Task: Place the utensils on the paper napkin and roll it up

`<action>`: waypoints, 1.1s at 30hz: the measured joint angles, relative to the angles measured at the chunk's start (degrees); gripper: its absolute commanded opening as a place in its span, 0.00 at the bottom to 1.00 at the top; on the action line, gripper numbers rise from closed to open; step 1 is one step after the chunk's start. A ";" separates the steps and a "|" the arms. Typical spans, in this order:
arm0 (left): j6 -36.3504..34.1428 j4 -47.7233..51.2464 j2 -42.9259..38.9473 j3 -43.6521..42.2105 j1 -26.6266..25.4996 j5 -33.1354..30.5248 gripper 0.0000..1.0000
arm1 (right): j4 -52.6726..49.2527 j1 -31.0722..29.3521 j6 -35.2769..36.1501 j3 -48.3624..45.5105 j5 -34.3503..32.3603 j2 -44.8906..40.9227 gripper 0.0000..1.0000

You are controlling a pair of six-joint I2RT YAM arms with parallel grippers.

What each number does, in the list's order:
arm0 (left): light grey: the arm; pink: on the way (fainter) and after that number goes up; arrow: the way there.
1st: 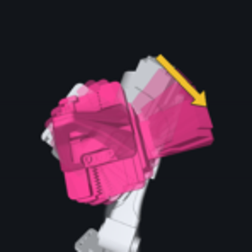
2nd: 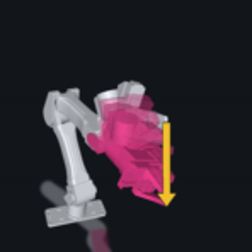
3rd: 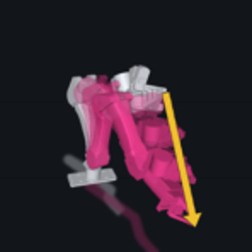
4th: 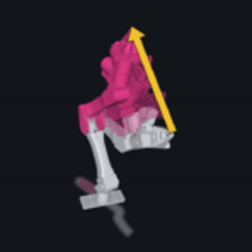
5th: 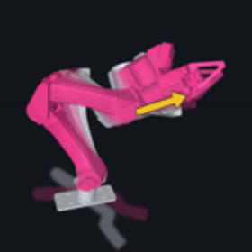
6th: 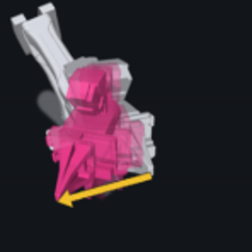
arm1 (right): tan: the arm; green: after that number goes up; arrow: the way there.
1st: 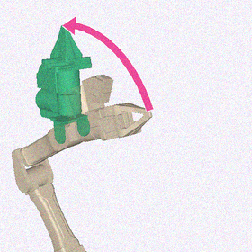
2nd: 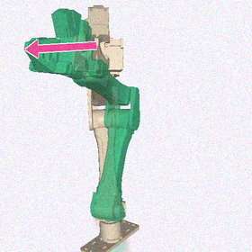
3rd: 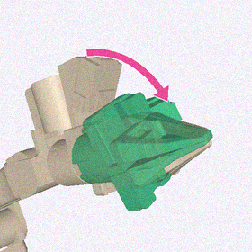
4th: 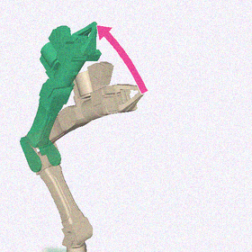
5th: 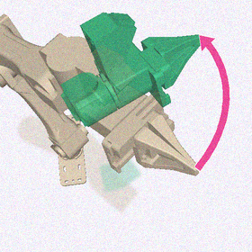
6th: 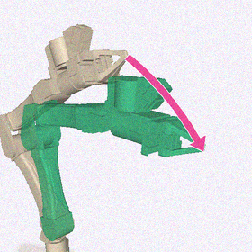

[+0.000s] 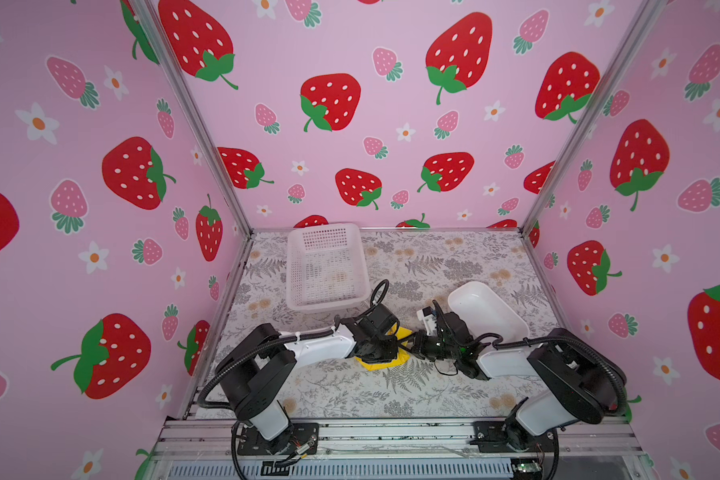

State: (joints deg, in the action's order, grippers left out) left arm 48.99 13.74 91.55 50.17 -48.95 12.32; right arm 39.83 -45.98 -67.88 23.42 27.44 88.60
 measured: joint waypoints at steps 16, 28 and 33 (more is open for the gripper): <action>3.78 -9.51 0.57 -3.56 0.63 6.40 0.07 | -0.02 -0.39 -2.49 0.28 -3.04 -0.59 0.13; 6.51 -12.61 4.28 -4.04 -0.17 7.54 0.03 | -0.04 -0.39 -2.95 -0.33 -4.28 -1.25 0.13; 6.82 -12.63 4.02 -5.05 -0.20 6.73 0.03 | -0.04 -0.39 -3.21 -0.33 -4.42 -1.25 0.13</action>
State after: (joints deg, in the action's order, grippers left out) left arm 55.81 1.10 95.57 45.12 -49.15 19.05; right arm 39.79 -46.37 -71.09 23.09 23.03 87.35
